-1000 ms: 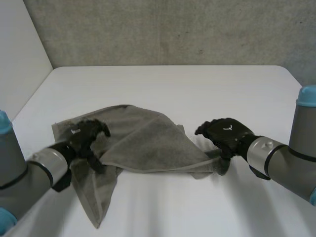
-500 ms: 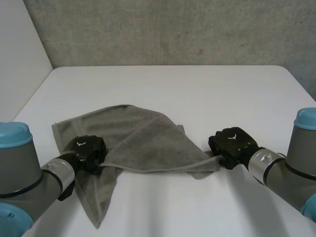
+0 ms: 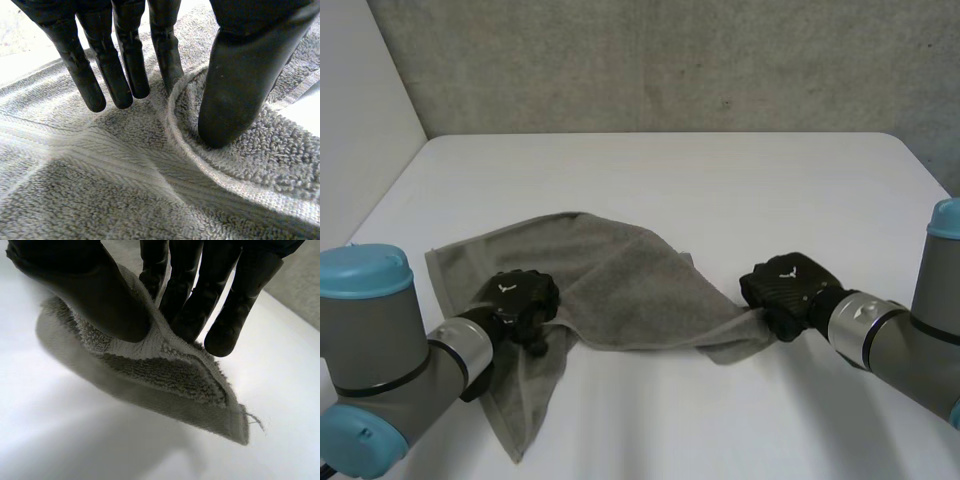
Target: Fold the towel.
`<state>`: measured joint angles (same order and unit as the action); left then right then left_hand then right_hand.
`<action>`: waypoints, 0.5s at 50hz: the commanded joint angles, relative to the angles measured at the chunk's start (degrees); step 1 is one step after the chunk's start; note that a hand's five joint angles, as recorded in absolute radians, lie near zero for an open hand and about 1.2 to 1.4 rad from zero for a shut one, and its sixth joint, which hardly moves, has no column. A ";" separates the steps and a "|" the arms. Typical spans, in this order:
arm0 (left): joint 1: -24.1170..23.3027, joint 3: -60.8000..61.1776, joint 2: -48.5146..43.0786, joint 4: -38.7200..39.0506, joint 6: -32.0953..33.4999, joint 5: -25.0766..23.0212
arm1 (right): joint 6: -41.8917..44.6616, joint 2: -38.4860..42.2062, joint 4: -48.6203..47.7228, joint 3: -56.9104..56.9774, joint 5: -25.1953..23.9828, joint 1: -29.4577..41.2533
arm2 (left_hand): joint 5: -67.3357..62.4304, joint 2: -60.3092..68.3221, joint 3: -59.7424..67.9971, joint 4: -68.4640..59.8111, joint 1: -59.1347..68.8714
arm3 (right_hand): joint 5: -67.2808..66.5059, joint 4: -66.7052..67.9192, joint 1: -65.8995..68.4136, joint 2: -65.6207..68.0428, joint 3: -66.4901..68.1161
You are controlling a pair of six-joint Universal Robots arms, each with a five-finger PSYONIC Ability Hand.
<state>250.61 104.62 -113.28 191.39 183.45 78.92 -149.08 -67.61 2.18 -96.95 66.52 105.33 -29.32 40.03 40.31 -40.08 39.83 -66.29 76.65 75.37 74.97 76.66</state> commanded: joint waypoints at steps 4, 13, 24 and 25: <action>0.05 -2.22 -2.82 -0.06 -0.37 0.18 | 0.11 0.55 -0.24 -1.22 -1.31 -1.79 | -22.20 21.49 21.21 -21.43 21.69 | -3.71 3.35 4.63 5.03 3.34; 0.40 -15.37 -5.37 -0.49 -0.20 0.97 | -0.86 0.11 -0.94 10.12 -1.22 -1.35 | -40.68 39.97 39.69 -39.92 40.17 | -3.71 3.35 4.63 5.03 3.34; 0.40 -56.66 -9.41 0.03 2.78 5.89 | -15.67 1.61 -27.08 36.28 4.02 2.51 | -40.68 39.97 39.69 -39.92 40.17 | -3.71 3.35 4.63 5.03 3.34; 0.49 -62.11 -9.68 0.47 3.84 5.81 | -19.45 1.26 -31.75 38.66 7.97 2.60 | -40.68 39.97 39.69 -39.92 40.17 | -3.71 3.35 4.63 5.03 3.34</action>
<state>251.05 62.14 -121.33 191.05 184.44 83.94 -157.77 -65.92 -14.77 -67.12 66.87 107.05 -63.80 76.91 76.81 -77.81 72.07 -66.29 76.66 75.44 75.26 76.90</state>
